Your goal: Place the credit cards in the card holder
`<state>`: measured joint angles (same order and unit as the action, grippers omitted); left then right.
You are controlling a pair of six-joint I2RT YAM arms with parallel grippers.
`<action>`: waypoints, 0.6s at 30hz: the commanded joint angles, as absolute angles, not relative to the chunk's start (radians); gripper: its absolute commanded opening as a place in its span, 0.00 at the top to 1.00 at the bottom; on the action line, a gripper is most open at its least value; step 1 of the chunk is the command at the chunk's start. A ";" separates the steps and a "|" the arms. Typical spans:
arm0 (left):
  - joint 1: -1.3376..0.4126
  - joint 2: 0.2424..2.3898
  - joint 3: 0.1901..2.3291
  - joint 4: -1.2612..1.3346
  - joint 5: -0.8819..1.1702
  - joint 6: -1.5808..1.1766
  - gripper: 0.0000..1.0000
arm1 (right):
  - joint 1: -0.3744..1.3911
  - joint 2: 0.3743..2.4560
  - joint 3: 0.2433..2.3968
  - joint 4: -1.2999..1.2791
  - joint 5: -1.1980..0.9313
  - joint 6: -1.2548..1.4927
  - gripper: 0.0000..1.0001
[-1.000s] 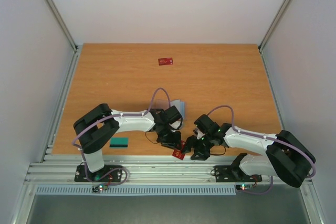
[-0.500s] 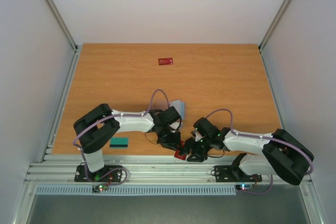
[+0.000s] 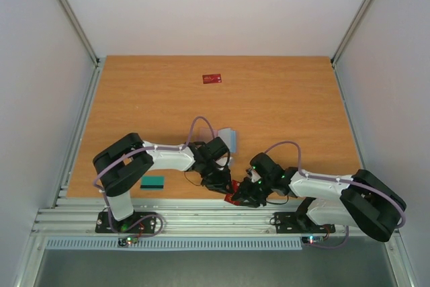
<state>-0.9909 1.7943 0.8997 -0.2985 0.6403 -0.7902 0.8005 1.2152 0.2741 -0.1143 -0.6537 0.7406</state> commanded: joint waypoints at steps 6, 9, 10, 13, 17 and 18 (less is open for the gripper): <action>-1.017 1.792 0.817 -0.269 0.633 -0.837 0.75 | 0.800 1.150 0.289 -0.141 -0.572 0.761 0.80; -1.017 1.767 0.801 -0.261 0.624 -0.849 0.75 | 0.799 1.153 0.299 -0.146 -0.578 0.752 0.88; -1.017 1.758 0.799 -0.262 0.620 -0.850 0.75 | 0.799 1.154 0.304 -0.149 -0.579 0.749 0.90; -1.017 1.741 0.795 -0.267 0.607 -0.851 0.75 | 0.799 1.151 0.322 -0.167 -0.580 0.736 0.96; -1.017 1.718 0.802 -0.292 0.585 -0.847 0.75 | 0.799 1.150 0.364 -0.223 -0.581 0.700 0.99; -1.017 1.704 0.811 -0.311 0.570 -0.843 0.75 | 0.799 1.149 0.384 -0.243 -0.580 0.686 0.99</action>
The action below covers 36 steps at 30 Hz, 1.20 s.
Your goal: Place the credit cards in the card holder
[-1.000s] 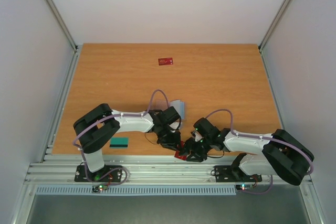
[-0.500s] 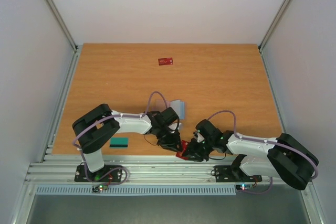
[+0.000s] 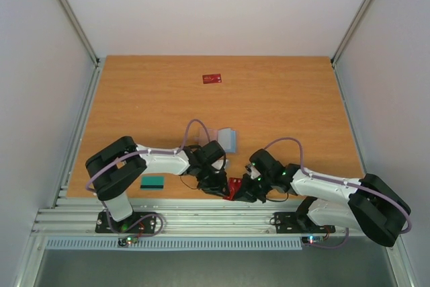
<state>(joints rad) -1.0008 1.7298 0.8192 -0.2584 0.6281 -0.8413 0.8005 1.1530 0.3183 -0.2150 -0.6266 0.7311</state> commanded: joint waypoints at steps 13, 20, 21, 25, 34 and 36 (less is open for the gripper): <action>-0.931 1.318 0.887 -0.605 0.278 -0.738 0.53 | 0.763 1.096 0.608 -0.553 -0.533 0.473 0.99; -0.786 1.127 0.961 -0.667 0.388 -0.635 0.47 | 0.644 0.992 0.732 -0.599 -0.673 0.317 0.99; -0.769 1.114 0.978 -0.668 0.417 -0.622 0.47 | 0.623 0.979 0.752 -0.600 -0.706 0.299 0.99; -0.700 1.068 1.036 -0.632 0.562 -0.600 0.47 | 0.540 0.953 0.825 -0.592 -0.858 0.249 0.99; -0.622 1.011 1.121 -0.427 0.802 -0.690 0.50 | 0.494 0.929 0.943 -0.399 -1.108 0.285 0.99; -0.611 1.009 1.123 -0.371 0.837 -0.732 0.51 | 0.494 0.933 0.954 -0.355 -1.146 0.307 0.99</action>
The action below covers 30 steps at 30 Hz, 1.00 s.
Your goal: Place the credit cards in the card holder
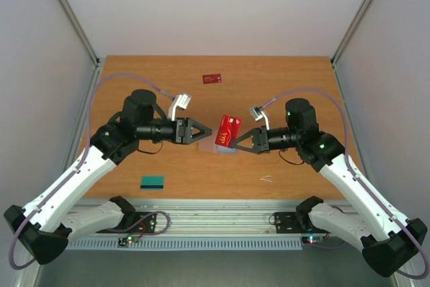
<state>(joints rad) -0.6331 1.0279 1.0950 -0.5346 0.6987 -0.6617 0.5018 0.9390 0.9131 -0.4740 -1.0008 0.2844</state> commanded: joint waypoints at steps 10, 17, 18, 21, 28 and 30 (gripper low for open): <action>-0.594 1.036 1.124 -0.256 0.922 -0.816 0.65 | 0.494 0.968 0.964 -0.136 -1.251 0.433 0.99; -0.593 1.066 1.116 -0.181 0.958 -0.860 0.71 | 0.494 0.982 0.959 -0.073 -1.278 0.475 0.99; -0.594 1.070 1.115 -0.170 0.963 -0.872 0.72 | 0.494 0.985 0.960 -0.068 -1.281 0.476 0.99; -0.593 1.084 1.121 -0.164 0.973 -0.881 0.76 | 0.494 0.994 0.961 -0.050 -1.294 0.485 0.99; -0.594 1.102 1.127 -0.174 0.996 -0.886 0.95 | 0.494 1.008 0.966 -0.025 -1.306 0.487 0.99; -0.593 1.099 1.126 -0.186 0.994 -0.873 1.00 | 0.494 1.012 0.970 -0.022 -1.307 0.486 0.99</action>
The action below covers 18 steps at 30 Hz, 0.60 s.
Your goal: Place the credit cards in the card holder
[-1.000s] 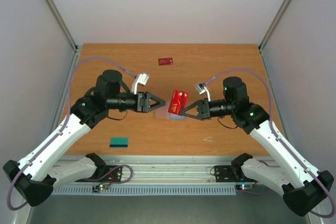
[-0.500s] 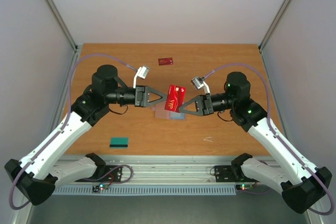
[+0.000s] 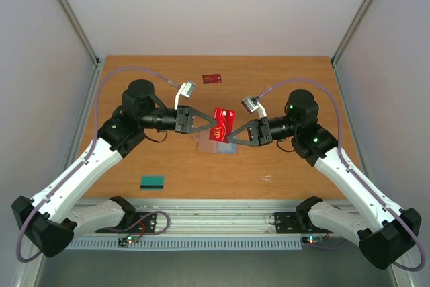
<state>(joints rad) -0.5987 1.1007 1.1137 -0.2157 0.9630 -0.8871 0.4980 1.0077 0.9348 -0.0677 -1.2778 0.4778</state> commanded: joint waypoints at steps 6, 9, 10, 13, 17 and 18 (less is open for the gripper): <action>-0.593 1.079 1.152 -0.371 0.891 -0.807 1.00 | 0.494 1.030 1.050 -0.362 -1.170 0.264 0.40; -0.592 1.065 1.203 -0.615 0.684 -0.680 1.00 | 0.491 1.093 1.093 -0.628 -0.942 0.145 0.32; -0.592 1.063 1.214 -0.688 0.628 -0.652 1.00 | 0.491 1.121 1.094 -0.661 -0.890 0.142 0.32; -0.592 1.051 1.211 -0.844 0.482 -0.569 1.00 | 0.491 1.200 1.081 -0.737 -0.726 0.153 0.32; -0.592 1.046 1.150 -0.913 0.353 -0.515 1.00 | 0.491 1.288 1.066 -0.754 -0.605 0.153 0.32; -0.592 1.057 1.133 -0.911 0.340 -0.502 1.00 | 0.492 1.311 1.061 -0.738 -0.599 0.153 0.33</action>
